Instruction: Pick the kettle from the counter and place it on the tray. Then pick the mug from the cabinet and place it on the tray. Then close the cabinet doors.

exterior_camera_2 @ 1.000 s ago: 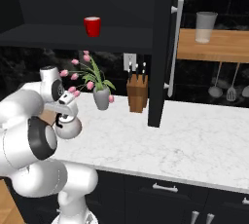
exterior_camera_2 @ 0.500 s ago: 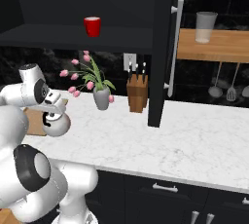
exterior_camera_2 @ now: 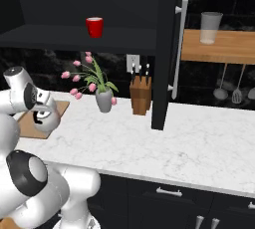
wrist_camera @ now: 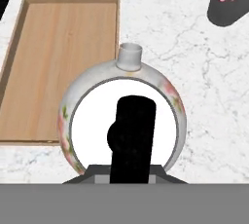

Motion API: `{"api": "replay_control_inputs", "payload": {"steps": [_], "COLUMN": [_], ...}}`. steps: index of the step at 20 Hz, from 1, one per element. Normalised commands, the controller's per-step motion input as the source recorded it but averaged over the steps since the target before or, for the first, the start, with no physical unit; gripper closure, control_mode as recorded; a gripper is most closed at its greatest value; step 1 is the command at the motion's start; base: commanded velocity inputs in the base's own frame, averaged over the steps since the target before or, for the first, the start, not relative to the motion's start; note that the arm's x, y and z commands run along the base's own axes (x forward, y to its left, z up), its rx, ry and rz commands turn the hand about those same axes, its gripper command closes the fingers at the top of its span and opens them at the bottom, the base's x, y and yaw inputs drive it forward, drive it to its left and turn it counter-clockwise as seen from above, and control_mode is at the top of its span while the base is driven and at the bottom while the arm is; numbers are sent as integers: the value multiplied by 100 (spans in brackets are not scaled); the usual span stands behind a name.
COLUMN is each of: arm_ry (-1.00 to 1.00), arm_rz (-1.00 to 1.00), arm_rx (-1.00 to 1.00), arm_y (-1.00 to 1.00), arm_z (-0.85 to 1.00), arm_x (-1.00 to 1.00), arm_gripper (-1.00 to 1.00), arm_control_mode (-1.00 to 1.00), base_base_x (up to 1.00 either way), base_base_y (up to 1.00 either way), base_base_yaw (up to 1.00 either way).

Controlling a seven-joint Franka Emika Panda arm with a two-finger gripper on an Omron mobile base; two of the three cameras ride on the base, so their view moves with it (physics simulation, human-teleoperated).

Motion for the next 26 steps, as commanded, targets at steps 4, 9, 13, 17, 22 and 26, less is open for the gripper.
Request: {"api": "replay_control_inputs", "payload": {"steps": [4, 9, 13, 17, 22, 26], "arm_ry": [0, -3, 0, 0, 0, 0], "arm_rz": [13, 10, 2, 0, 0, 0], "arm_rx": [0, 0, 0, 0, -2, 0], "arm_y": [51, 47, 43, 31, 24, 20], "arm_z": [0, 0, -7, -12, -22, -22], "arm_x": [59, 64, 61, 55, 38, 31], "arm_gripper": [100, 100, 100, 100, 100, 100], "arm_control_mode": [-100, -100, -100, -100, -100, -100], "base_base_x": [0, 0, 0, 0, 0, 0], "base_base_y": [0, 0, 0, 0, 0, 0], "base_base_yaw": [0, 0, 0, 0, 0, 0]}}
